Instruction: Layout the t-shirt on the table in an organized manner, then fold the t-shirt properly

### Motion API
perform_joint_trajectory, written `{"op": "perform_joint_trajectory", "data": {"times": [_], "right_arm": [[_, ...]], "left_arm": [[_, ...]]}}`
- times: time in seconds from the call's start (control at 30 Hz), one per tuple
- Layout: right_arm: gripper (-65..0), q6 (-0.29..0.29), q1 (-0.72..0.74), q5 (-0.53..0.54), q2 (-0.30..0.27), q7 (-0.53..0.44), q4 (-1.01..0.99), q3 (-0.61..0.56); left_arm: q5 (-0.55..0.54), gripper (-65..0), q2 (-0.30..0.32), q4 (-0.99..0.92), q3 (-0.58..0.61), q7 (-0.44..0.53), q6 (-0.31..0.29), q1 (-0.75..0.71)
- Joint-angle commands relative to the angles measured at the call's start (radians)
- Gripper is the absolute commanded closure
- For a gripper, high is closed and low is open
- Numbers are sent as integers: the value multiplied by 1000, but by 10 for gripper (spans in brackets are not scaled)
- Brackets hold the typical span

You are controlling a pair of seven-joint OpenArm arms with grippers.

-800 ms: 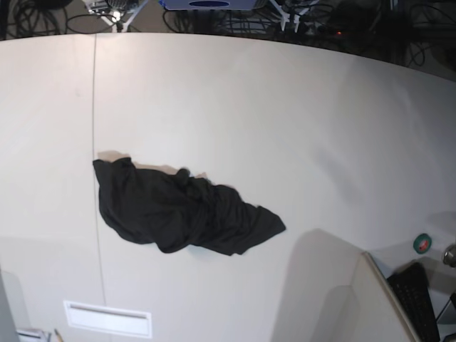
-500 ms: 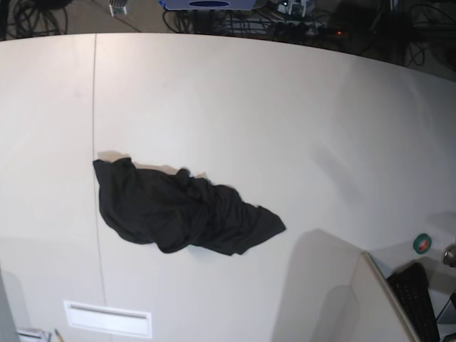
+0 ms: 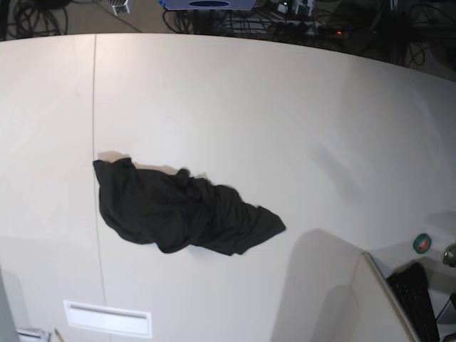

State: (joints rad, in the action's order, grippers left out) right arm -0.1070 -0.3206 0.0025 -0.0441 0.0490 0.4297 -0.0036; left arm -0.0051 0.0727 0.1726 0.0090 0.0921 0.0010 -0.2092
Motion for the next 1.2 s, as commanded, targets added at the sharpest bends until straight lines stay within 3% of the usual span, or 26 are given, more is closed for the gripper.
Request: {"op": "perform_joint_trajectory", "data": {"times": [0.0, 0.1, 0.23, 0.37, 0.57, 0.67, 0.77, 0.83, 0.97, 1.1, 1.17], "right_arm": [[0, -6, -7, 4, -1, 2, 2, 3], [0, -6, -27, 4, -1, -61, 7, 3], [0, -6, -81, 4, -1, -288, 8, 3], [0, -6, -119, 4, -1, -433, 8, 3], [0, -1, -233, 4, -1, -495, 120, 6], [0, -1, -331, 4, -7, -389, 272, 7], [0, -1, -426, 6, -10, -137, 459, 9], [0, -1, -490, 6, -10, -19, 576, 9], [0, -1, -625, 6, -4, 61, 823, 84], [0, -1, -700, 7, -1, 119, 1033, 165], [0, -1, -719, 7, -1, 162, 1128, 193]], "left_arm": [[0, 0, 2, 0, 1, 10, 4, -16], [0, 0, 6, 80, 1, 117, 4, -82], [0, 0, 8, 212, 1, 246, 4, -181], [0, 0, 8, 258, -5, 297, 4, -220], [0, 0, 11, 299, -1, 453, 4, -301], [7, 0, 46, 416, 3, 481, 4, -390], [24, 0, 98, 539, 4, 478, 4, -503], [43, 0, 146, 603, 3, 463, 4, -574], [-34, 0, 237, 764, -11, 444, 4, -735], [-255, 0, 319, 1007, -10, 501, 4, -884], [-315, 0, 347, 1114, -10, 504, 4, -927]]}}
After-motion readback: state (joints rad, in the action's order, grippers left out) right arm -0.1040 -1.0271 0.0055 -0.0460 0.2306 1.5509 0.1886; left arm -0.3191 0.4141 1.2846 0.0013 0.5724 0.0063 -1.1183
